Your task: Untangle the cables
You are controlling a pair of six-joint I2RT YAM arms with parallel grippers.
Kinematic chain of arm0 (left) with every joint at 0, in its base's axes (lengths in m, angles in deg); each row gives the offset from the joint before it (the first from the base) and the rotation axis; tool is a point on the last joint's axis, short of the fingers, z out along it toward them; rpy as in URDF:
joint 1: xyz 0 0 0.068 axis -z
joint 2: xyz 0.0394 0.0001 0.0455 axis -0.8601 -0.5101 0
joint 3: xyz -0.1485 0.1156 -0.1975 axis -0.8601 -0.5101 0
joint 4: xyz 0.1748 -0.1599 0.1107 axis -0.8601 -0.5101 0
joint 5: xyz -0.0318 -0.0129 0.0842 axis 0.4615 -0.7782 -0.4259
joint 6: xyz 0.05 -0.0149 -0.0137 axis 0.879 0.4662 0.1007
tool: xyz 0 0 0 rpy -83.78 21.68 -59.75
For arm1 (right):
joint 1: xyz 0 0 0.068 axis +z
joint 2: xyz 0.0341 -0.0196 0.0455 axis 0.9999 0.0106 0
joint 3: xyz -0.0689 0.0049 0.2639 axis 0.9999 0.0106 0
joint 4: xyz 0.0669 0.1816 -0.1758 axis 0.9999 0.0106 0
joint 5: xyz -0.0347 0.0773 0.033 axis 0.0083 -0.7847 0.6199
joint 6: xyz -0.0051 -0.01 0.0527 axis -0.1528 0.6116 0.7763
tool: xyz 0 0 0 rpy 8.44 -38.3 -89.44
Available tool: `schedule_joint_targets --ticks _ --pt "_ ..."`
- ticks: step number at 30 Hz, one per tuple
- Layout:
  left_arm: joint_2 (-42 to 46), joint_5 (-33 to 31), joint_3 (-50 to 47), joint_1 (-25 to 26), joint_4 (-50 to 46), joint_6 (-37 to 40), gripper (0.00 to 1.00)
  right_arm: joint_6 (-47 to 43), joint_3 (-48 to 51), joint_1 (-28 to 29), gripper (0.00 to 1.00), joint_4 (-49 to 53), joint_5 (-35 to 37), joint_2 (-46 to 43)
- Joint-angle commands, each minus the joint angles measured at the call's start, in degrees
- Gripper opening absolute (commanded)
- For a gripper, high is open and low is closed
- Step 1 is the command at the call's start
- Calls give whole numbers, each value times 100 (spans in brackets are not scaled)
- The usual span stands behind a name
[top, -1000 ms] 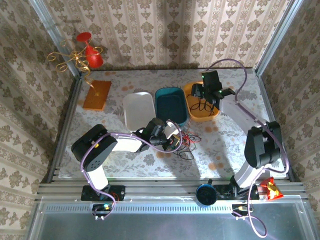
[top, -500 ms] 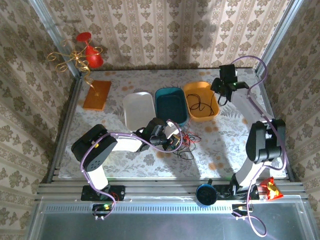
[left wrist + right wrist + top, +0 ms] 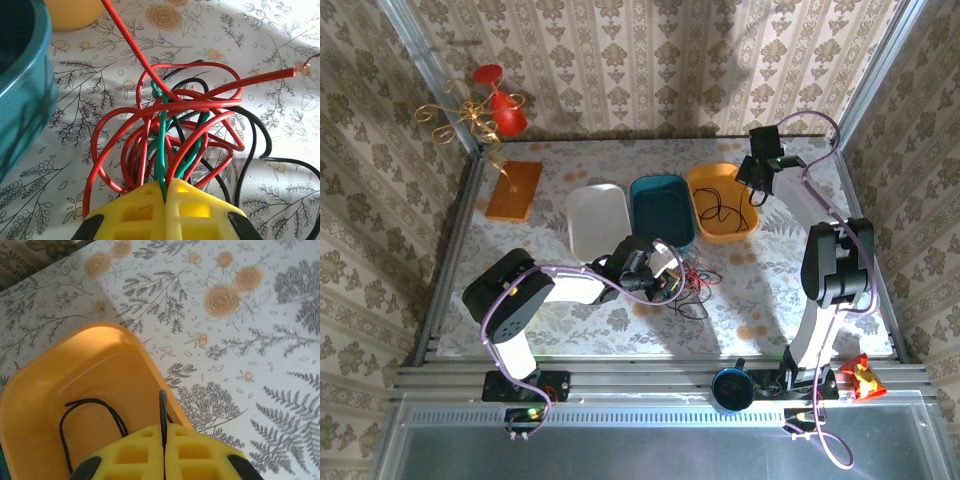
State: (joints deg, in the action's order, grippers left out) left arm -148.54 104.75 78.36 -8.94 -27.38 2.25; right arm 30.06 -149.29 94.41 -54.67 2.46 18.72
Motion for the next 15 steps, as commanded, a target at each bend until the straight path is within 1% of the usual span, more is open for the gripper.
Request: schedule_joint_targets --ticks 1,6,15 --pt "-201 -278 -102 6 -825 37 0 -148 -202 -23 0 97 -214 116" --pt "-217 -269 -89 5 -836 35 0 -355 -99 149 0 -103 -899 260" --pt "-236 -251 -19 12 -948 50 0 -488 -495 521 0 296 -1411 1076"
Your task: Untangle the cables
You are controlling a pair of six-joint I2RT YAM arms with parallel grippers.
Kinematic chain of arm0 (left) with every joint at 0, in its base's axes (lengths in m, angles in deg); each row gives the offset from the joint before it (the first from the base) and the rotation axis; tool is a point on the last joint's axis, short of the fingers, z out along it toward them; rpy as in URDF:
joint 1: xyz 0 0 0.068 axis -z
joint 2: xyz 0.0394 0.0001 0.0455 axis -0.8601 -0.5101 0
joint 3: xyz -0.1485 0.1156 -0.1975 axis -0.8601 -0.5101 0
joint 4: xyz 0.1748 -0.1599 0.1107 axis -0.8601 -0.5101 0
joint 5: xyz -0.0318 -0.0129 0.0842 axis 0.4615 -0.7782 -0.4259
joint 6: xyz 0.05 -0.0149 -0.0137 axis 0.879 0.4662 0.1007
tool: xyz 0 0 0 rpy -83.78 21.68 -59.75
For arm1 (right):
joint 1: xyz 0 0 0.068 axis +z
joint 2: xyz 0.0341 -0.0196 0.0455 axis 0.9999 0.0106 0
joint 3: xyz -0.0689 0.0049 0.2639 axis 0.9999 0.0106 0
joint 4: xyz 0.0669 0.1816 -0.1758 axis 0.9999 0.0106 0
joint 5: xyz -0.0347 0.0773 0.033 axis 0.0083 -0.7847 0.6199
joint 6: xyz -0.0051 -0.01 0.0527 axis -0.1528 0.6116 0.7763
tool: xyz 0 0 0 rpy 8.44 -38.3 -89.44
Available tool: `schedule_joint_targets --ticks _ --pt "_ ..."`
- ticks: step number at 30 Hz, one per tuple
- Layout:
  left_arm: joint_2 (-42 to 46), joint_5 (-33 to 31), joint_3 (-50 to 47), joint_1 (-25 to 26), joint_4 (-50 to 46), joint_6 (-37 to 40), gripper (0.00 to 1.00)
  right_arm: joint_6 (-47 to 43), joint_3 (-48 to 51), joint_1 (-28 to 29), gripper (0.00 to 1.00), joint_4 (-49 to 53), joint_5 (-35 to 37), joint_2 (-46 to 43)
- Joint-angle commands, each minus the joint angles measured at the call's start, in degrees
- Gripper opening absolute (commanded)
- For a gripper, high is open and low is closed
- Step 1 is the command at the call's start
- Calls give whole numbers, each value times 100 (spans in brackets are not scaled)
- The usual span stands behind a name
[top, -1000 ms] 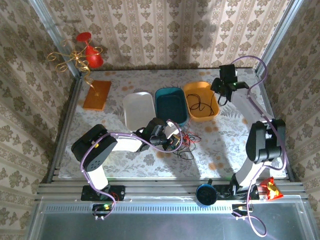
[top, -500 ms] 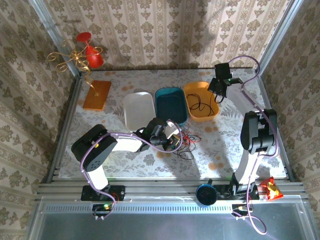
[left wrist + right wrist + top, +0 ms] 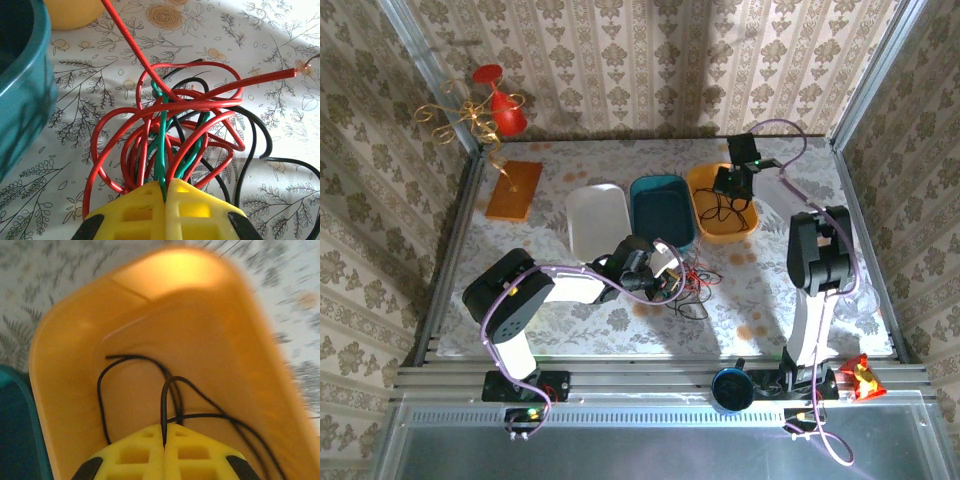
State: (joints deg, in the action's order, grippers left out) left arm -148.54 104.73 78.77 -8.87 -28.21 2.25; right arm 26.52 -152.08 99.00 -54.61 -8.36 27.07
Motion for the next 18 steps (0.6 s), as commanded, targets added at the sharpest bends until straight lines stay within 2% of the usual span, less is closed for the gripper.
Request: schedule_joint_targets --ticks 1,13,15,18 --pt "-236 -249 -60 1 -867 44 0 -115 -257 82 0 284 -335 324" --pt "-263 -284 -16 9 -909 30 0 191 -138 91 0 458 -529 533" --pt "-263 -278 -8 16 -920 33 0 182 -95 91 7 430 -578 429" --pt "-272 -276 8 19 -933 40 0 152 -8 89 23 364 -587 204"
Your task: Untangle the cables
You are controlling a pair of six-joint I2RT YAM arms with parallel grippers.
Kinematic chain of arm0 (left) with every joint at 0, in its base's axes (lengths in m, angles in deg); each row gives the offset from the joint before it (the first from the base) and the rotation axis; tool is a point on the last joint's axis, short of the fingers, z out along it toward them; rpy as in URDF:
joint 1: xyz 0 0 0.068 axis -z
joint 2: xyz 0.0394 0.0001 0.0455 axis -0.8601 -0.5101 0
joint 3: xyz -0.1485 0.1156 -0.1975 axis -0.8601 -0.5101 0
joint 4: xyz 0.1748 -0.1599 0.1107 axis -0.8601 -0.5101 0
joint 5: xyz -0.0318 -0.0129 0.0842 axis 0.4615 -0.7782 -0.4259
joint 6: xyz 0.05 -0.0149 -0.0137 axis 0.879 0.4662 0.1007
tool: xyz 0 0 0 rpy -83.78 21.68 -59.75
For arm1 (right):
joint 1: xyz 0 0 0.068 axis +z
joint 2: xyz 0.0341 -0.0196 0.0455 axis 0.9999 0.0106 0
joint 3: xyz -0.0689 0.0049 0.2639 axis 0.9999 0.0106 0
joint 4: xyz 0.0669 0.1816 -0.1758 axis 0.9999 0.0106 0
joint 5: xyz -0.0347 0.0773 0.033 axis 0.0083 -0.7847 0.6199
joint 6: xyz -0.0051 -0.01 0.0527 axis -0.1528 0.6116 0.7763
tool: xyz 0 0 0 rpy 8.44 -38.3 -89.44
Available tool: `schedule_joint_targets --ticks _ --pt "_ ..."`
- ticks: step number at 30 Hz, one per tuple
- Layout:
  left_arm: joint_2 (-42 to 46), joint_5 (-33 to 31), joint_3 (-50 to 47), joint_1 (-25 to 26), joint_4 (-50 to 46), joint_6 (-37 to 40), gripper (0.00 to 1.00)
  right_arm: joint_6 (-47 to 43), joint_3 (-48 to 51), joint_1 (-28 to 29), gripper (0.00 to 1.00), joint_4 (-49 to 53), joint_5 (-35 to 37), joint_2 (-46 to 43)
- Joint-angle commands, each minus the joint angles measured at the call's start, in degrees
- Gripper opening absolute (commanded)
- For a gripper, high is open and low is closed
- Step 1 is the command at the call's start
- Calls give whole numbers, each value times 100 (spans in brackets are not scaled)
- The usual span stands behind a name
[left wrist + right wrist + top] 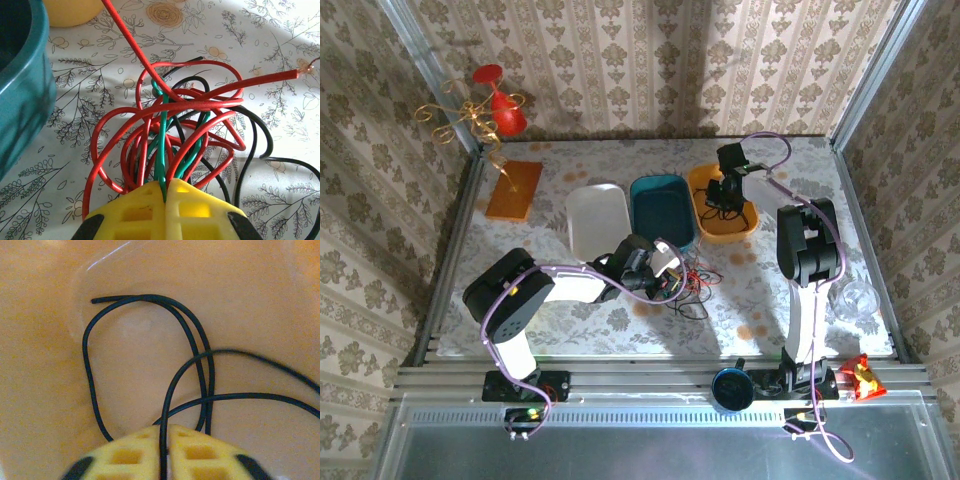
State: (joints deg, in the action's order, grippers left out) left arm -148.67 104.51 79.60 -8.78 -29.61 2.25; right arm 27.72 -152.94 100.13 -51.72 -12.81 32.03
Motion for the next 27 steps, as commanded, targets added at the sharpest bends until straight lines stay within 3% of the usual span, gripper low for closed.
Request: schedule_joint_targets --ticks 1,3,12,21,27 --pt "-259 -260 -73 10 -789 47 0 22 121 -20 26 64 -135 -368" --pt "-259 -262 -74 17 -794 35 0 10 198 -23 34 57 -88 -536" --pt "-241 -315 -81 40 -795 44 0 -129 733 2 45 -217 95 -1540" --pt "-241 -299 -81 44 -775 59 0 -279 1834 86 46 -391 -36 -3077" --pt "-241 -289 -81 46 -772 67 0 -451 3059 706 43 -108 -337 -3826"
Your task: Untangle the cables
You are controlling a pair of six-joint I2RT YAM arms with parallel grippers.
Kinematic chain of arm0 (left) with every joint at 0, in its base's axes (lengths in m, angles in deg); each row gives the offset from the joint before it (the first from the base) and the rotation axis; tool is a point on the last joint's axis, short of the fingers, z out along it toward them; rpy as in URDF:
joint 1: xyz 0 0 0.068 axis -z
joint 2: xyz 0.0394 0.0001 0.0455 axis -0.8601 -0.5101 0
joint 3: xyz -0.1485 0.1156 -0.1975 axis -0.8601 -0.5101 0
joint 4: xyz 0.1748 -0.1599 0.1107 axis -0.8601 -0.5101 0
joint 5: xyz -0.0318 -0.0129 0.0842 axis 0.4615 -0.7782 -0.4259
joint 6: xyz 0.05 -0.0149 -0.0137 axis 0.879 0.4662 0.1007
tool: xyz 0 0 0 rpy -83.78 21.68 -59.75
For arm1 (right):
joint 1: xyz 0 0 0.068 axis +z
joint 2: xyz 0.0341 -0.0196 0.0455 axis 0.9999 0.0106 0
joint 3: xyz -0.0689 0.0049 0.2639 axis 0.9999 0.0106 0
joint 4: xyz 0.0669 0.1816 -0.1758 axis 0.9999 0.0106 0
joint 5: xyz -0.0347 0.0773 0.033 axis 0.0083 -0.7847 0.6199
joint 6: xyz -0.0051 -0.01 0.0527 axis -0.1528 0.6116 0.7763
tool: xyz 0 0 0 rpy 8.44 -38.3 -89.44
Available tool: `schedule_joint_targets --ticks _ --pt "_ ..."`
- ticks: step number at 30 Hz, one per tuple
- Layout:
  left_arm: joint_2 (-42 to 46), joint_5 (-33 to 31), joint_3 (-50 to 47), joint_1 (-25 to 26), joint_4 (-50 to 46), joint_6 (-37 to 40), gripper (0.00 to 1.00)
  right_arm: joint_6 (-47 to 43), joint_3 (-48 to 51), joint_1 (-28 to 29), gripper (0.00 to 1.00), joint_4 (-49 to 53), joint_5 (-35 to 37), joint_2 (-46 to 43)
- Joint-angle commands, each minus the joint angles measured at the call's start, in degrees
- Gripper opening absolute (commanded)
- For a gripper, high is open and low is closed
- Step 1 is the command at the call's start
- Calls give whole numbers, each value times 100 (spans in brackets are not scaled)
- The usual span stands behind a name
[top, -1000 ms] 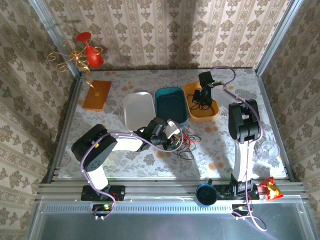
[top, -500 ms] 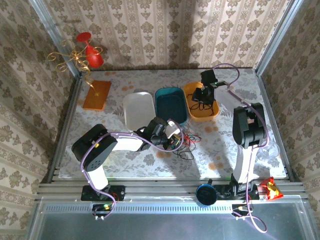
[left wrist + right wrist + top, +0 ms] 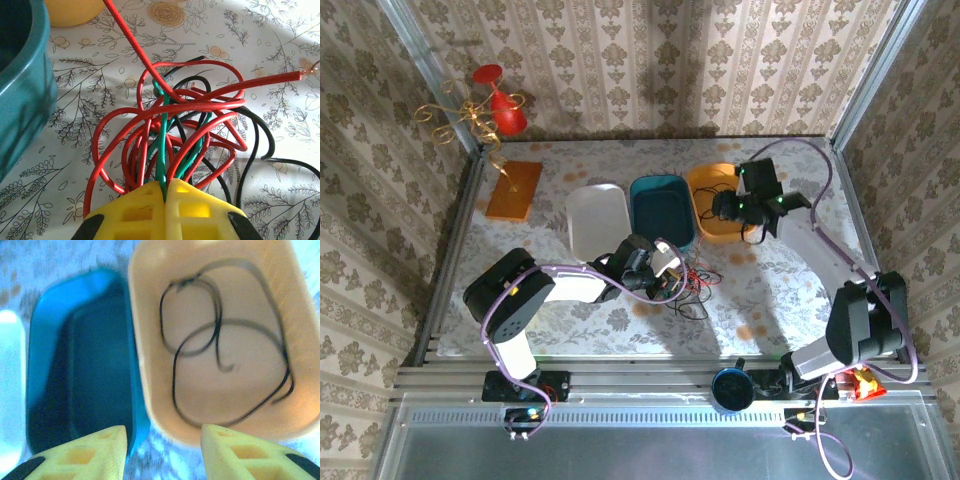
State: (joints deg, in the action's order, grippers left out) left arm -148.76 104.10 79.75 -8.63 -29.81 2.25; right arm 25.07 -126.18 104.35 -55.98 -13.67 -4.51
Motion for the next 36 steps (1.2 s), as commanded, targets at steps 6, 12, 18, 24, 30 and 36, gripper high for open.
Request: schedule_joint_targets --ticks 6,12,18,24,30,36 --pt "-232 -247 -114 30 -760 59 0 -315 1489 868 38 428 -954 -815" --pt "-249 -239 -98 27 -775 63 0 -269 2392 1065 36 322 -1713 -1269" --pt "-294 -204 -38 30 -797 61 0 -138 2682 1324 33 -174 -1844 -844" --pt "-294 -221 -35 37 -803 48 0 -222 2505 1457 33 -423 -1542 -205" --pt "-276 -206 -53 35 -801 56 0 -452 2303 1492 32 -203 -1071 53" --pt "-298 -186 -26 36 -819 62 0 -499 2258 1523 32 -133 -626 70"
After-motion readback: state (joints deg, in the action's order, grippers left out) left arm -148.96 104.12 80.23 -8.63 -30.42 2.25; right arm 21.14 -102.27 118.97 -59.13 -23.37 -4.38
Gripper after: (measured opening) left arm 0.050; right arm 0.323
